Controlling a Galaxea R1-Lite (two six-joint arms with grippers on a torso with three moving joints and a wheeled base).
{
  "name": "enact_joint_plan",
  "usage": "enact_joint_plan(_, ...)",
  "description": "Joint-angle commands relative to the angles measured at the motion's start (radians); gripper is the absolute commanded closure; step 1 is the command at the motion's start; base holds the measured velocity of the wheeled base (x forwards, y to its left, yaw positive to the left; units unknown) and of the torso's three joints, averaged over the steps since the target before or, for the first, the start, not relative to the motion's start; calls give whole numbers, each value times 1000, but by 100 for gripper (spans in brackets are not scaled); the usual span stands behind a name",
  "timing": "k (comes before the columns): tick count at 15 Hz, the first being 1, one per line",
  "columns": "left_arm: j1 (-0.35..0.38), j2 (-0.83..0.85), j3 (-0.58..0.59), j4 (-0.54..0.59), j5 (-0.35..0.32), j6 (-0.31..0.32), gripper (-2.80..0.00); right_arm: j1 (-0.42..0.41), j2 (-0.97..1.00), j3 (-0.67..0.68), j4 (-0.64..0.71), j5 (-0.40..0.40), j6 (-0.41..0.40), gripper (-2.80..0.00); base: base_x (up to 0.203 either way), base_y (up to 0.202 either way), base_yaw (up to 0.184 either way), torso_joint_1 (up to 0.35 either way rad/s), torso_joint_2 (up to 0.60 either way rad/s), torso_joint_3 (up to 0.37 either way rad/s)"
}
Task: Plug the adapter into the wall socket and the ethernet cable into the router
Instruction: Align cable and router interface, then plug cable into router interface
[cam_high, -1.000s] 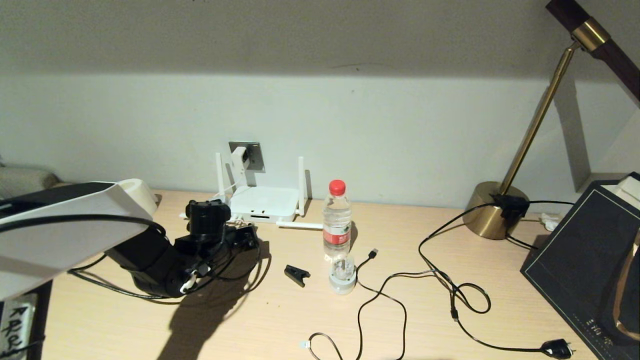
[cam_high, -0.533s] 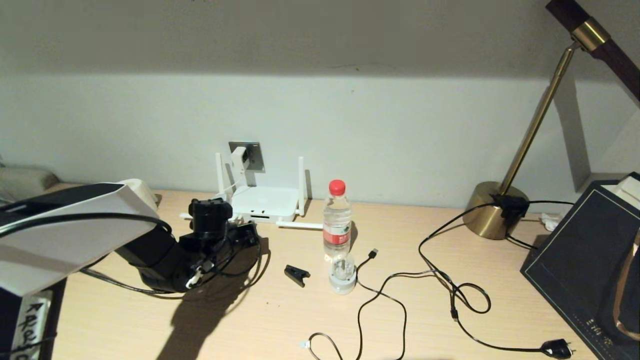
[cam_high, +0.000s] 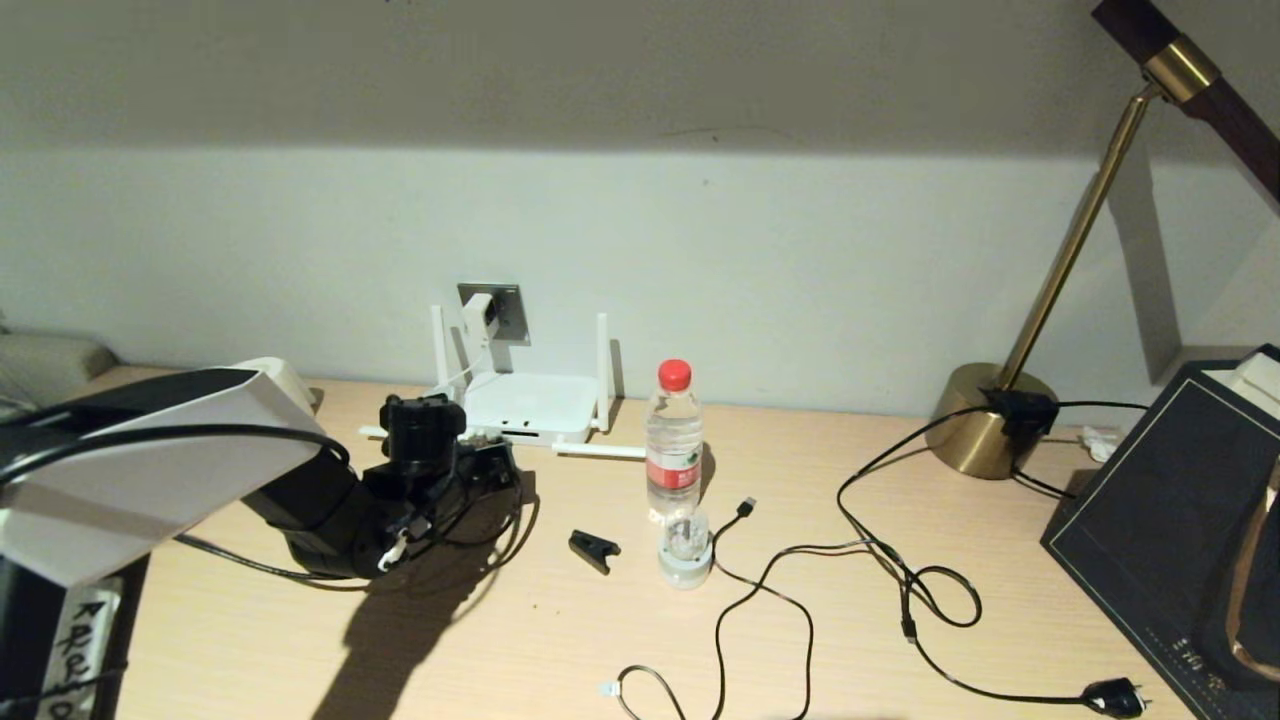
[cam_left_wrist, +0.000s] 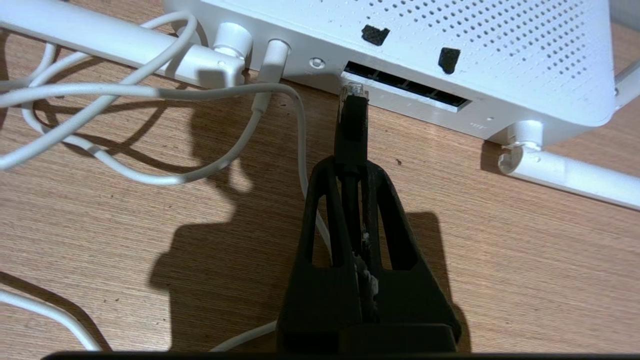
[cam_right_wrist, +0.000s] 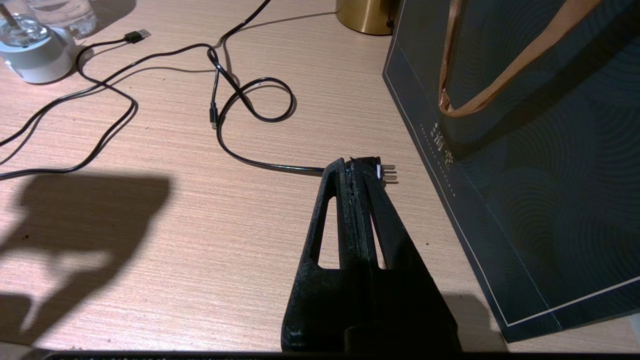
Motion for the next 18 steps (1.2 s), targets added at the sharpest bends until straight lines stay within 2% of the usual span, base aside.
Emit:
enact_joint_plan(1,4,-1,-4,-9,1,9,0,0,2,0,1,1,-1,0,0,0,0,0,0,0)
enact_joint_plan(4,4,3,-3,-53,1,21,0,0,2,0,1,1,-1,0,0,0,0,0,0,0)
enact_joint_plan(18,15,18,-4,-54,1,37,0,0,2,0,1,1,-1,0,0,0,0,0,0,0)
